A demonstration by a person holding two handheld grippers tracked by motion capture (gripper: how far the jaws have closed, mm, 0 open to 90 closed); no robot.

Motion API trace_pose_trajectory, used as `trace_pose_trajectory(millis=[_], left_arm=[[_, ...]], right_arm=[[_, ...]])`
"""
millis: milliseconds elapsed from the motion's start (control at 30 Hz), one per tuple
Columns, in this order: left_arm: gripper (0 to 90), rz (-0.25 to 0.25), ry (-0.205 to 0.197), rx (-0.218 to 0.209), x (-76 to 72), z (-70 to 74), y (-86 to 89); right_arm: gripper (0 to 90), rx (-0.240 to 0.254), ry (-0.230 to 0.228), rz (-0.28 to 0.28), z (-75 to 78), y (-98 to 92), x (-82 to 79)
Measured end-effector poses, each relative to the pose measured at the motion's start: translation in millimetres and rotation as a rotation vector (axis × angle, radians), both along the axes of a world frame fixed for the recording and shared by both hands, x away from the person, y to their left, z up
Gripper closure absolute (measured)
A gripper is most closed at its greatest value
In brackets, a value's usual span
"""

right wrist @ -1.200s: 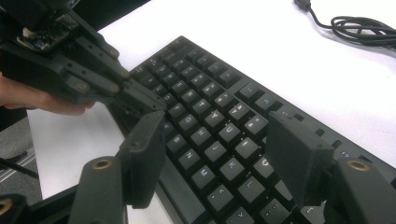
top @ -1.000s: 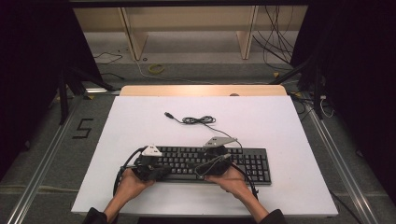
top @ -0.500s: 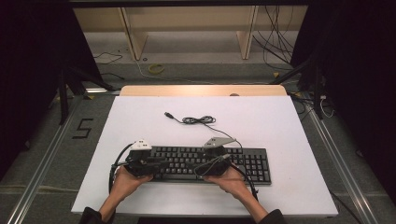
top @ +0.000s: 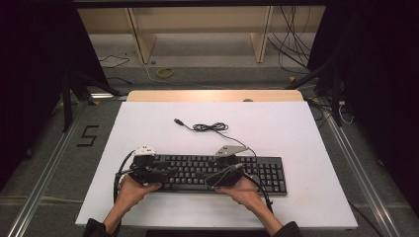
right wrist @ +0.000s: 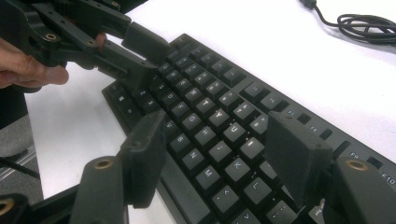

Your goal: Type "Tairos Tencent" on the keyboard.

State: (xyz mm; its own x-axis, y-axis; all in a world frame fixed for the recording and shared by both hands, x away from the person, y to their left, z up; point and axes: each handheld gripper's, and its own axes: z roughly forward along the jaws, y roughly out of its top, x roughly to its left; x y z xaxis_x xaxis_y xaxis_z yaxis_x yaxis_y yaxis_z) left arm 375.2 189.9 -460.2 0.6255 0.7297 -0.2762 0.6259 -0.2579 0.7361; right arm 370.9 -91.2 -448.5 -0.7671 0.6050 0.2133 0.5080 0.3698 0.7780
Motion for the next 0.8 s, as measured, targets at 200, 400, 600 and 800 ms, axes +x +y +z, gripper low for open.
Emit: trace_pose_trajectory(millis=[200,400,600,800], left_arm=[[42.6,0.021,0.001,0.000,2.2,-0.5,1.7],[41.8,0.026,0.003,0.005,4.6,-0.2,3.0],[40.7,0.031,0.003,0.008,7.9,-0.7,2.6],[41.5,0.040,0.012,0.006,12.6,-2.5,2.0]], right_arm=[[39.7,-0.002,0.004,0.002,-0.8,0.7,0.0],[39.7,-0.003,0.007,0.002,-1.2,1.4,-0.6],[39.7,-0.002,0.005,0.003,-1.0,1.3,-0.7],[39.5,0.000,0.007,0.004,-0.9,1.4,-1.0]])
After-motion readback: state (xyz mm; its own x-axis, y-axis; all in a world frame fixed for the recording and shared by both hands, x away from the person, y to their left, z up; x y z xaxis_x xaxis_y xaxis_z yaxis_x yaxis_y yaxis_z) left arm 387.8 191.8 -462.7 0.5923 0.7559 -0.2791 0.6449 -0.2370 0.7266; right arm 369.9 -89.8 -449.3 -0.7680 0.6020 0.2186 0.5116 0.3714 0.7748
